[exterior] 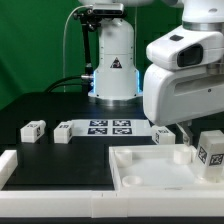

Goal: Assemble one leg

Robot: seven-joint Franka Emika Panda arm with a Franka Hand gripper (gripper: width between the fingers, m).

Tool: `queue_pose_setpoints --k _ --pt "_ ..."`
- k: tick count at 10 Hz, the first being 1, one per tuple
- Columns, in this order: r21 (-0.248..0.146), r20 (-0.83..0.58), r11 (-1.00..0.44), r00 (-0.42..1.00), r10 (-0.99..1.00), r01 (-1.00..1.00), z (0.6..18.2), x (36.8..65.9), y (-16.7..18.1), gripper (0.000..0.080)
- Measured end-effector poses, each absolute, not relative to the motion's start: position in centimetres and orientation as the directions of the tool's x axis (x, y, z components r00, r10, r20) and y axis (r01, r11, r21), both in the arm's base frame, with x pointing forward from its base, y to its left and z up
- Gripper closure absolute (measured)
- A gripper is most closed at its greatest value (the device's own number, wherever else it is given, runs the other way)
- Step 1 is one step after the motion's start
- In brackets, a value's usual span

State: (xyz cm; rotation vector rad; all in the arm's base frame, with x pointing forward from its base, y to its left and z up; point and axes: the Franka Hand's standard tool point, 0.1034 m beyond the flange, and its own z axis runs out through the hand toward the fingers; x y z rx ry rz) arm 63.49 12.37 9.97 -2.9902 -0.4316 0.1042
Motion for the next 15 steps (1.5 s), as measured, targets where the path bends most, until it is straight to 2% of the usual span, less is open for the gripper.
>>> queue_pose_setpoints --k 6,8,9,10,13,15 --pt "-0.120 -0.024 -0.957 0.963 0.268 0.264 8.9 63.9 11.7 0.0150" --pt "-0.121 -0.031 -0.957 0.963 0.269 0.263 8.5 63.5 11.7 0.0416" --pt "-0.121 -0.033 -0.957 0.962 0.270 0.265 8.5 63.4 11.7 0.0416" --pt "-0.122 -0.032 -0.953 0.959 0.283 0.277 8.5 63.4 11.7 0.0508" --pt "-0.121 -0.035 -0.960 0.965 0.258 0.252 8.5 63.4 11.7 0.0508" --pt "-0.116 -0.050 -0.985 0.990 0.136 0.129 8.5 63.4 11.7 0.0508"
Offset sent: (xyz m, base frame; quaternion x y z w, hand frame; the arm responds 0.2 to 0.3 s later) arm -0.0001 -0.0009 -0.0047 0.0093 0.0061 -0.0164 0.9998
